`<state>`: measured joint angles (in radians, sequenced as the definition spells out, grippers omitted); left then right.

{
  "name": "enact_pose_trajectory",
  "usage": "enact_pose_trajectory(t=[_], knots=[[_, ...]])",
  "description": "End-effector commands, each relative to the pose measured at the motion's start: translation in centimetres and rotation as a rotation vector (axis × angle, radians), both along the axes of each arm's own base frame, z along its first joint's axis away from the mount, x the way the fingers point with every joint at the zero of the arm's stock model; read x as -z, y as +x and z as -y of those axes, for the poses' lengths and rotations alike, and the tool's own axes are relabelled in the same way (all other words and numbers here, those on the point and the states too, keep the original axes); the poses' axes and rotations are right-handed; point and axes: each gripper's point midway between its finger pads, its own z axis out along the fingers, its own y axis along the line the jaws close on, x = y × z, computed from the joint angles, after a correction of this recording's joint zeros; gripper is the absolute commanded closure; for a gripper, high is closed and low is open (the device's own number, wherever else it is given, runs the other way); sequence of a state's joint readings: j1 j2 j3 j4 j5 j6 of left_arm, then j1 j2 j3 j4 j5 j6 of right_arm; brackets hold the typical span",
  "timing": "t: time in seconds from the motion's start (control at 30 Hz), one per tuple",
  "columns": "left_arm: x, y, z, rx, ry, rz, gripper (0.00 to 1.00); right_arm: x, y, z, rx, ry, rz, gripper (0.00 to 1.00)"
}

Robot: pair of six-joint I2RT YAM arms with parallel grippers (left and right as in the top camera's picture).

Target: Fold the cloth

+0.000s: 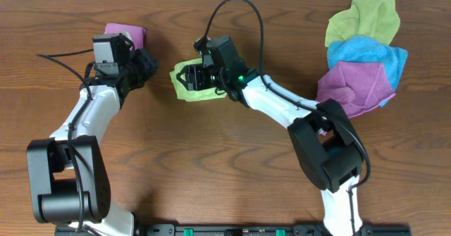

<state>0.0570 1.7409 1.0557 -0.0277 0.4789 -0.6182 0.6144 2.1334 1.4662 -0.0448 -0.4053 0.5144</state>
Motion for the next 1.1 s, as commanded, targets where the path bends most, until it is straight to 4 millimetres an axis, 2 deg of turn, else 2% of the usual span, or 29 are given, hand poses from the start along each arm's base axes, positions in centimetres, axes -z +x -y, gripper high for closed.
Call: enact_pose_trajectory(t=[0.0,0.1,0.13,0.2,0.23,0.27,0.3,0.43,0.5,0.67,0.8,0.97,1.07], knots=[[-1.9,0.2,0.4,0.038,-0.015,0.036,0.76,-4.5,1.6,1.2,0.030,0.024,0.085,0.22],[-1.3,-0.6,0.9,0.054,-0.036,-0.007,0.46,-6.6,2.2,4.2,0.029,-0.023,0.131,0.12],[-1.2,-0.9,1.0,0.058,-0.040,-0.017,0.40,-7.2,2.2,5.2,0.032,-0.038,0.135,0.03],[-1.1,-1.3,1.4,0.077,-0.064,-0.034,0.23,-8.6,1.7,8.0,0.045,-0.082,0.121,0.01],[-1.2,-1.5,1.8,0.093,-0.081,-0.038,0.09,-9.3,1.1,9.2,0.046,-0.105,0.112,0.01],[-1.2,-1.7,2.0,0.102,-0.093,-0.043,0.05,-9.8,0.5,10.2,0.035,-0.130,0.110,0.01],[-1.2,-1.8,2.2,0.109,-0.102,-0.049,0.05,-10.3,-0.1,11.0,0.024,-0.152,0.110,0.01],[0.1,-3.6,2.7,0.112,-0.123,-0.150,0.05,-12.7,-5.1,15.4,-0.106,-0.305,0.134,0.01],[0.9,-4.4,2.9,0.109,-0.116,-0.198,0.05,-13.7,-7.3,17.9,-0.118,-0.373,0.123,0.01],[2.4,-5.5,4.7,0.130,-0.126,-0.257,0.05,-14.8,-10.3,21.6,-0.086,-0.397,0.104,0.01],[3.4,-6.0,6.5,0.151,-0.114,-0.292,0.05,-14.2,-12.7,23.8,-0.042,-0.396,0.106,0.01],[5.5,-6.8,8.0,0.140,-0.119,-0.371,0.05,-11.6,-17.7,26.8,0.052,-0.377,0.080,0.01],[6.8,-7.2,8.6,0.132,-0.132,-0.420,0.05,-10.6,-20.2,28.0,0.116,-0.344,0.076,0.01]])
